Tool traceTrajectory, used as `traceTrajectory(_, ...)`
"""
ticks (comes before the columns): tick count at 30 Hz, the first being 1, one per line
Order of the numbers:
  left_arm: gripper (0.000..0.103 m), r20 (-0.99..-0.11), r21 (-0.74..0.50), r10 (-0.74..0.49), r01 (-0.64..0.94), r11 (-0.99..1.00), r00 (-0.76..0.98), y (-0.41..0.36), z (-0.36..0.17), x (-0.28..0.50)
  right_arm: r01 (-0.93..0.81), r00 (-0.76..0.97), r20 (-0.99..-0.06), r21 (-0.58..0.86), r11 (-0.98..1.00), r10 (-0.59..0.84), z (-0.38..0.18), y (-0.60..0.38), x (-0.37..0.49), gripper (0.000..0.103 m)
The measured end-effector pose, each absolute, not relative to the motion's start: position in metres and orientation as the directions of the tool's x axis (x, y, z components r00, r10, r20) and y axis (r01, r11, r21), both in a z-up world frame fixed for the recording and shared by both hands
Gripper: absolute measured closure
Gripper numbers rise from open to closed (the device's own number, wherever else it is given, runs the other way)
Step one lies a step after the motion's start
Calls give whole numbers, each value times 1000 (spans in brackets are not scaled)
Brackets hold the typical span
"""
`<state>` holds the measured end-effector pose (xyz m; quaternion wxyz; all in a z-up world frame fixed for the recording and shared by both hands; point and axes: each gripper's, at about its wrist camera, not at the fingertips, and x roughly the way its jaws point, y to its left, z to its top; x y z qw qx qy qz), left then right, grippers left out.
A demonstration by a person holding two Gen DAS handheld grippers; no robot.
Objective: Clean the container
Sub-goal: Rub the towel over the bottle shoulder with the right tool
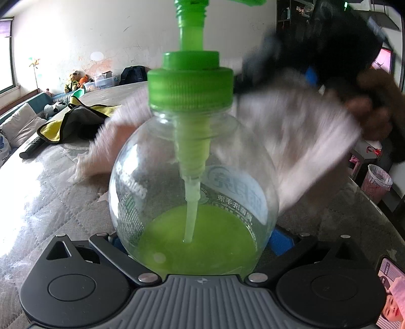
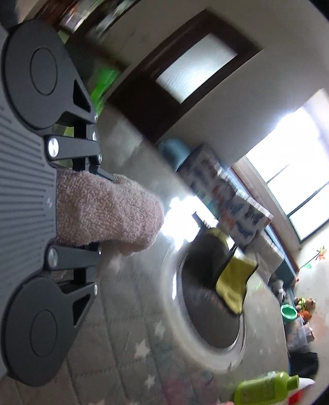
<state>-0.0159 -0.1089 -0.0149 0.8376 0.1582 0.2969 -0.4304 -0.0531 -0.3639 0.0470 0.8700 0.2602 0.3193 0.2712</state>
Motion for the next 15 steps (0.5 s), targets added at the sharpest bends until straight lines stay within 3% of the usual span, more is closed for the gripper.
traceTrajectory(6, 0, -634, 10, -627, 815, 579, 453, -109, -15, -15, -350, 596, -247, 777, 524, 764, 53, -357, -39, 69)
traceTrajectory(15, 0, -634, 7, -628, 815, 580, 452, -108, -15, -13, -276, 607, -284, 800, 532, 742, 15, -347, -19, 68)
